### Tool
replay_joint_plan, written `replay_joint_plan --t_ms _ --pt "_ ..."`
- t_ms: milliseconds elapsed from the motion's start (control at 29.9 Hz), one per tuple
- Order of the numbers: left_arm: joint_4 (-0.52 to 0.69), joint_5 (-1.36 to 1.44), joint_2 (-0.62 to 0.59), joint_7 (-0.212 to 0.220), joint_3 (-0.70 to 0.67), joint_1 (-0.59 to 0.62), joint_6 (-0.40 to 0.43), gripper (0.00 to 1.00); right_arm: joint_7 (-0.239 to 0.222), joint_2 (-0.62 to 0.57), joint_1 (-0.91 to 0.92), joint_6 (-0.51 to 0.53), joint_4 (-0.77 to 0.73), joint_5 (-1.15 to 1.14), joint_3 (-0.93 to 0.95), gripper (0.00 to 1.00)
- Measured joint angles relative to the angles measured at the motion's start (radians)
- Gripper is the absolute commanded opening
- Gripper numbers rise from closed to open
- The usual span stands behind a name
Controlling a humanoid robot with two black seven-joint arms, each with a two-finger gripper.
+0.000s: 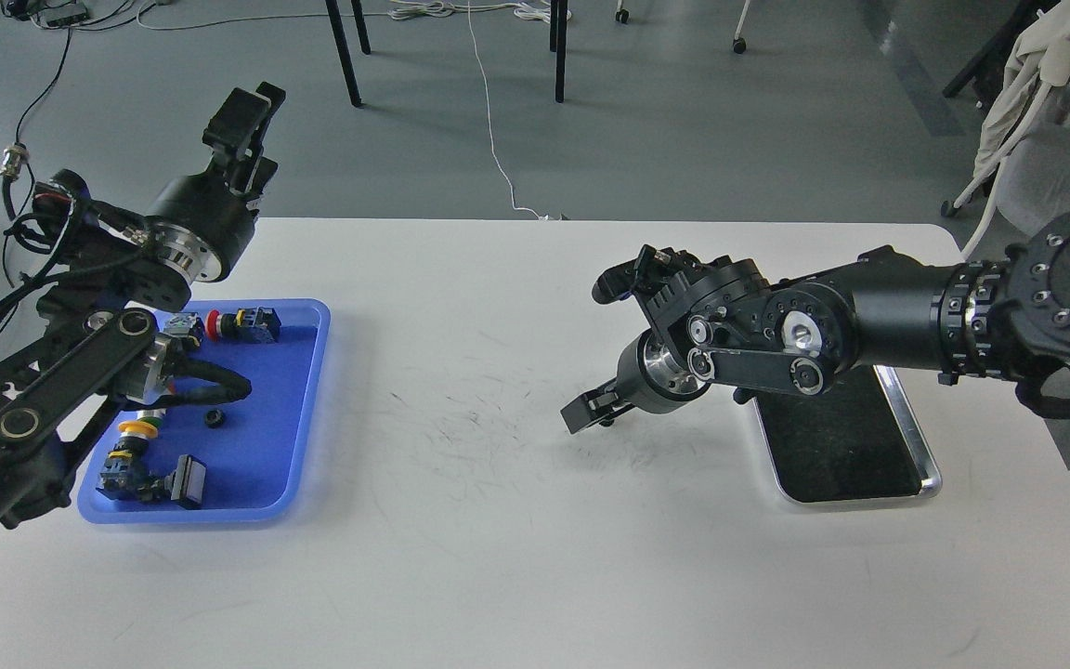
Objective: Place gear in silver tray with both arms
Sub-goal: 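Reach the right gripper down toward the black gear on the table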
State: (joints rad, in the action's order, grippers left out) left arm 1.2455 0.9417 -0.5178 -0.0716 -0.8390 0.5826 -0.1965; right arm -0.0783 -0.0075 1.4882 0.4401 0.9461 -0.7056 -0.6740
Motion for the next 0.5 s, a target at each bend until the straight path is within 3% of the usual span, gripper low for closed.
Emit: replay_joint_plan --t_ms 501 --pt "0.0 0.001 0.001 -0.005 -0.004 -0.003 -0.001 0.98 -0.005 0.008 -0.036 0.027 -0.082 0.002 -0.059 0.79"
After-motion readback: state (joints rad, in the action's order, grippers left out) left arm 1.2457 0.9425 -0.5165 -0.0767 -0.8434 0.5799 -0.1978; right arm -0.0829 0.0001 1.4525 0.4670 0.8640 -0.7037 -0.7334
